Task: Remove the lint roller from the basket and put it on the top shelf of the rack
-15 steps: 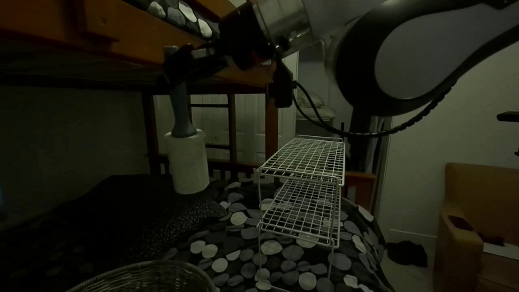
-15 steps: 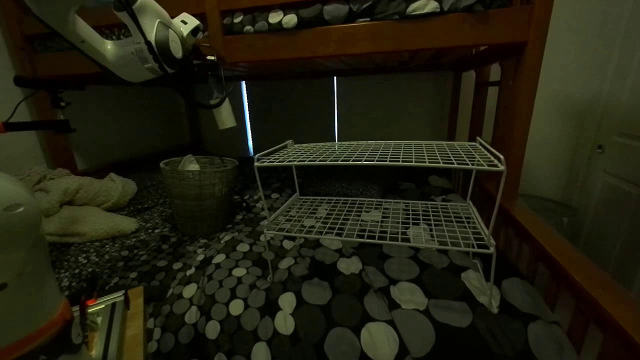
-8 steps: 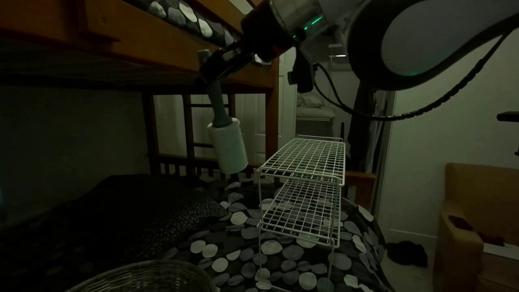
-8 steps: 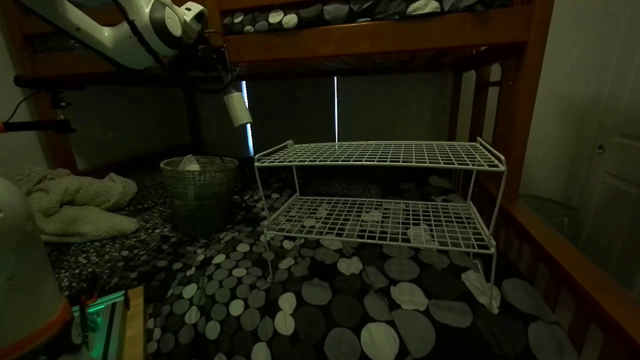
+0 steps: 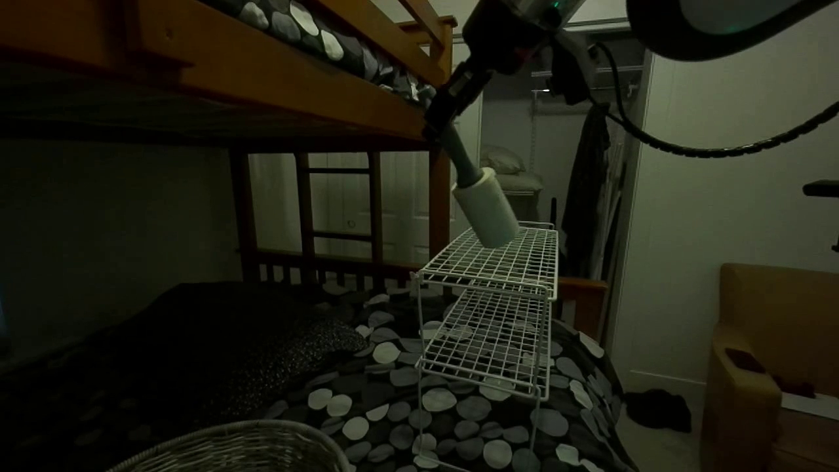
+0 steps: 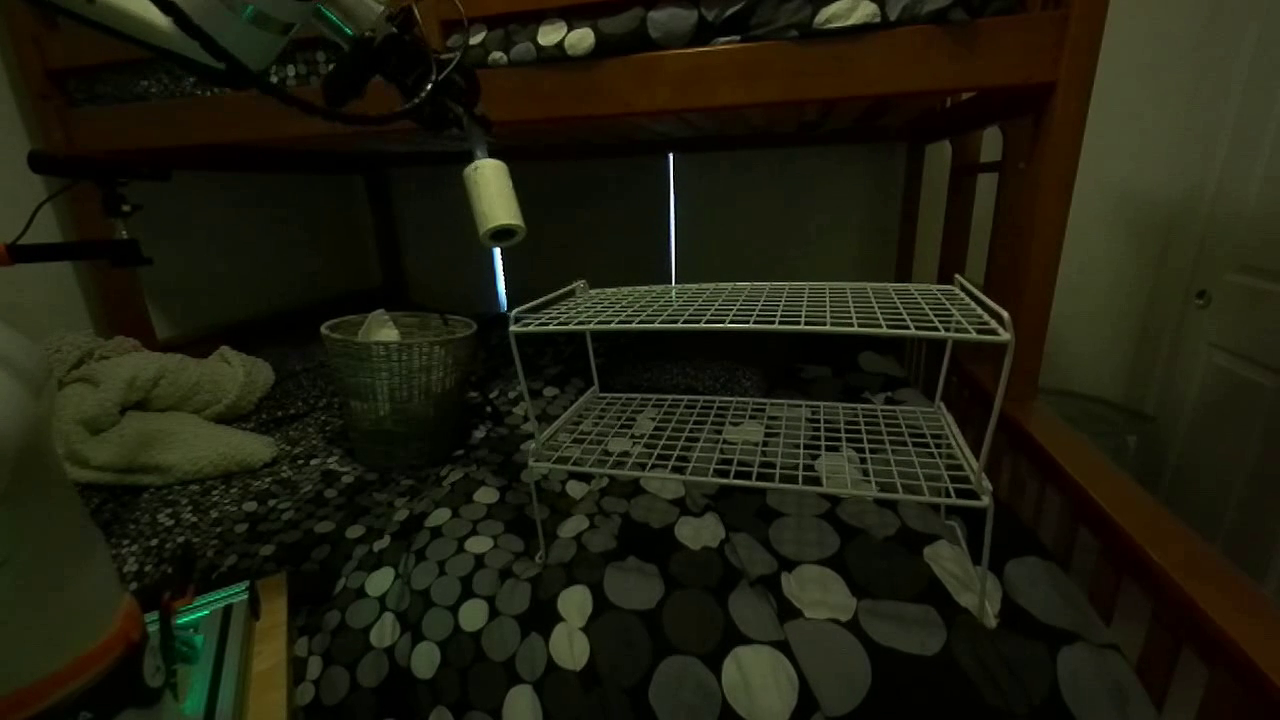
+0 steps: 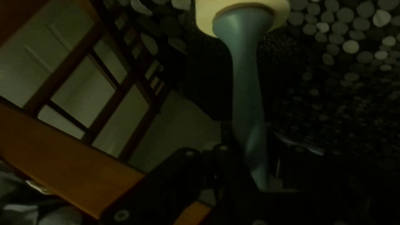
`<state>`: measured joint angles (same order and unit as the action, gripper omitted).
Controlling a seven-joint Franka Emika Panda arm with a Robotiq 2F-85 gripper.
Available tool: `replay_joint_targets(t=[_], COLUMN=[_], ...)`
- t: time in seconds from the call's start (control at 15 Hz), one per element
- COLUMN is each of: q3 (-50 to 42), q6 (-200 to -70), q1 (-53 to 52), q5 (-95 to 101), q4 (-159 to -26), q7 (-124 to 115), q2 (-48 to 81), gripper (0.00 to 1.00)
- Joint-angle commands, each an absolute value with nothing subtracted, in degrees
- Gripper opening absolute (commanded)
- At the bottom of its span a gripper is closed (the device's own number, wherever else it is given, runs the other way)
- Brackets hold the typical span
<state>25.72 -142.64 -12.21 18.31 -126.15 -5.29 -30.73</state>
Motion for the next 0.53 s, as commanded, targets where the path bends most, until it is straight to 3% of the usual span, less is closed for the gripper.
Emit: replay_joint_targets(t=[0.0, 0.13, 0.2, 0.27, 0.33, 0.47], q3=[24.3, 23.0, 23.5, 23.0, 22.7, 24.7], q6=[-131.0, -124.7, -128.1, -126.1, -125.4, -121.6], q1=[-10.3, -10.2, -11.0, -10.9, -10.8, -7.8], q5=[20.0, 18.7, 19.3, 19.3, 19.3, 25.8], q4=[-127.8, -127.4, -126.0, -126.1, -126.2, -124.5], q7=[-5.6, -6.2, -5.7, -5.7, -5.7, -3.7], q2=[-36.2, -36.6, -34.3, -34.7, -34.9, -32.7], gripper=[0.06, 0.06, 0.25, 0.25, 0.06, 0.06])
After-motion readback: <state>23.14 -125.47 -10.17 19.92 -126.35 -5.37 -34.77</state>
